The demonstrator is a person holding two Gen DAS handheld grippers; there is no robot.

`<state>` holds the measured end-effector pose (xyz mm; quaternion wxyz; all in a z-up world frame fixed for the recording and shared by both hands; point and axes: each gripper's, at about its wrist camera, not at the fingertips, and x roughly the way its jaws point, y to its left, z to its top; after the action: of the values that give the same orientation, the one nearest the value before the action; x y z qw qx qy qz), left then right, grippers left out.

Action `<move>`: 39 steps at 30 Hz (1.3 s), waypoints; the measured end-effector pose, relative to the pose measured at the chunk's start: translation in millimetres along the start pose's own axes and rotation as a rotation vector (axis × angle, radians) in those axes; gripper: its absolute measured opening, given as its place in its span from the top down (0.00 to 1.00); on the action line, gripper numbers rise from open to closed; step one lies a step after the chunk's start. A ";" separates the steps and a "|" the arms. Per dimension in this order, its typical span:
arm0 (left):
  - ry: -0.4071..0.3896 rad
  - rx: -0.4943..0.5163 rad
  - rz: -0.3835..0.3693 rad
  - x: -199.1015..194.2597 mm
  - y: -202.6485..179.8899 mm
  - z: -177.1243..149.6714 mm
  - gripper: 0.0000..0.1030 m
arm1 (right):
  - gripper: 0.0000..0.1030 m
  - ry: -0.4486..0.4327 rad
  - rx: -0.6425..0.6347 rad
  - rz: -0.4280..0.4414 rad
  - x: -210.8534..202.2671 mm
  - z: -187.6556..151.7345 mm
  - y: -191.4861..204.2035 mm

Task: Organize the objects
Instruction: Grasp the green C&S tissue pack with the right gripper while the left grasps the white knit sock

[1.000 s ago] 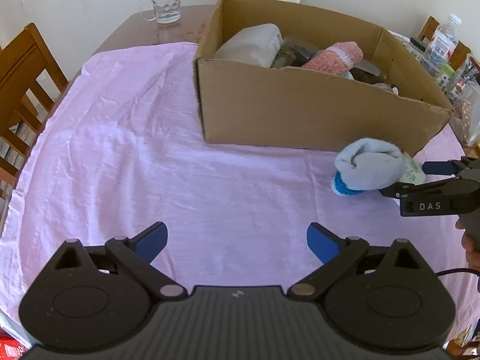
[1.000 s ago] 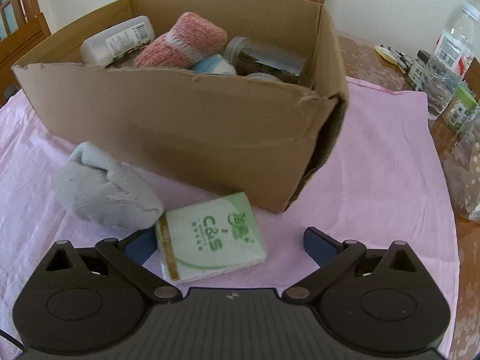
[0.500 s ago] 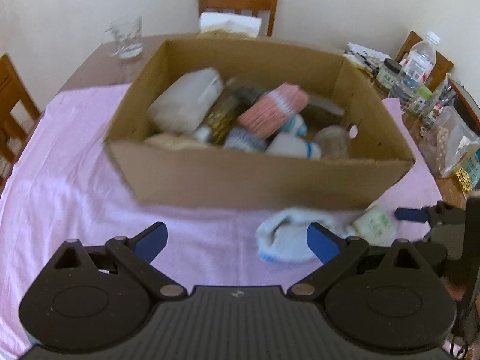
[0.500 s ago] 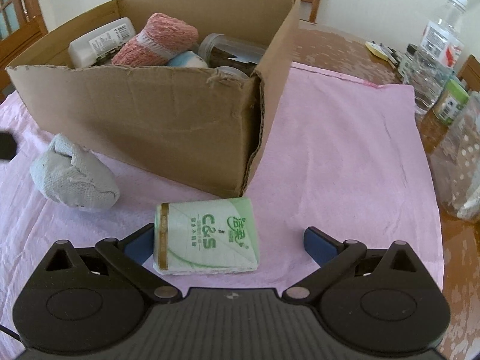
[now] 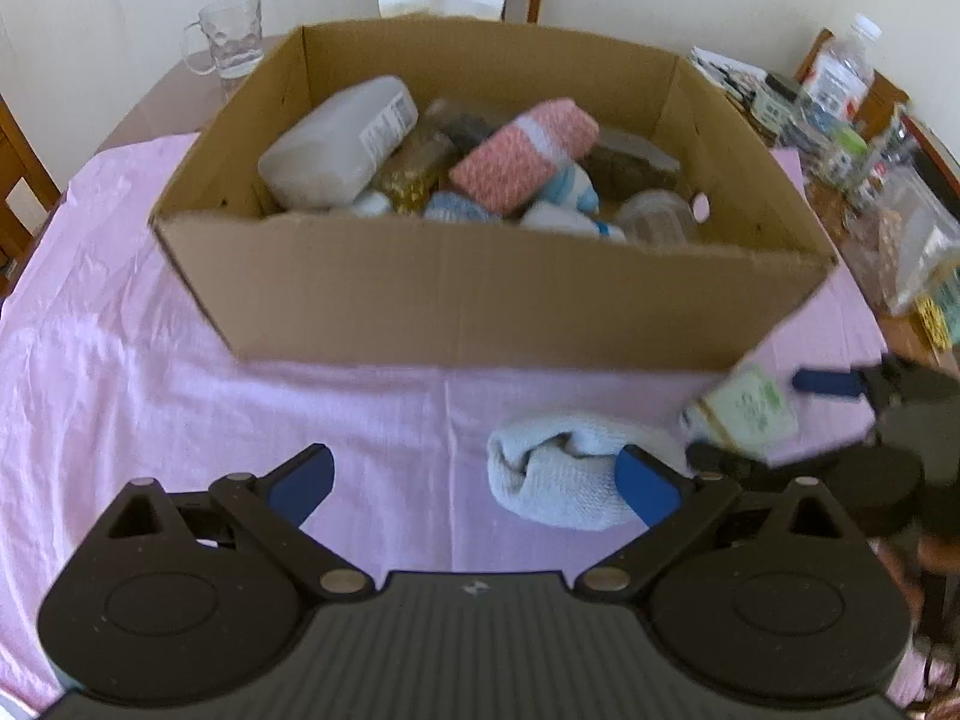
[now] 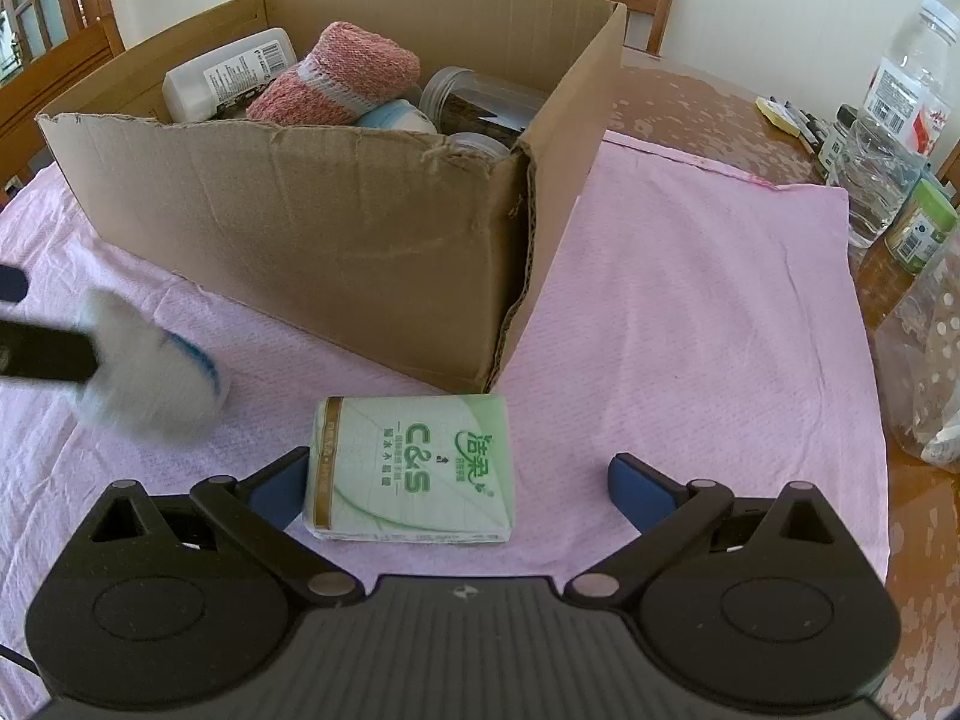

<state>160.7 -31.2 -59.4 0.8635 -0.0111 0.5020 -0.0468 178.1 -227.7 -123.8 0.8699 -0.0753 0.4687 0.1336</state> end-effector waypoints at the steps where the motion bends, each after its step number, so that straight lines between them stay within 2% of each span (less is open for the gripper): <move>1: 0.007 0.006 0.002 -1.8 -0.2 -3.8 0.03 | 0.00 -0.001 0.001 0.000 0.0 0.2 0.4; 7: 0.008 0.074 -0.041 -8.7 -12.3 -11.3 0.03 | 0.00 -0.006 0.001 -0.001 -0.1 0.2 0.7; 11: 0.011 0.102 -0.069 3.8 -22.4 -8.2 0.03 | 0.00 -0.010 -0.011 0.006 -2.5 -3.1 0.4; 17: 0.070 0.098 -0.064 27.7 -25.1 -15.0 0.03 | 0.00 -0.006 -0.027 0.016 -7.2 -9.2 -1.5; 21: 0.074 0.093 -0.065 21.7 -14.2 -20.7 0.03 | 0.00 0.001 -0.028 0.017 -8.8 -11.0 -2.0; 25: 0.064 0.117 -0.015 11.0 -1.4 -26.3 0.03 | 0.00 0.005 -0.028 0.016 -9.5 -11.7 -1.8; 39: 0.012 0.229 -0.070 30.2 -23.7 -24.6 0.04 | 0.01 0.004 -0.092 0.057 -7.4 -5.5 6.7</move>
<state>152.6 -56.9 -96.2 0.8541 0.0704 0.4977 -0.1339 167.9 -223.9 -120.6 0.8605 -0.1021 0.4657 0.1796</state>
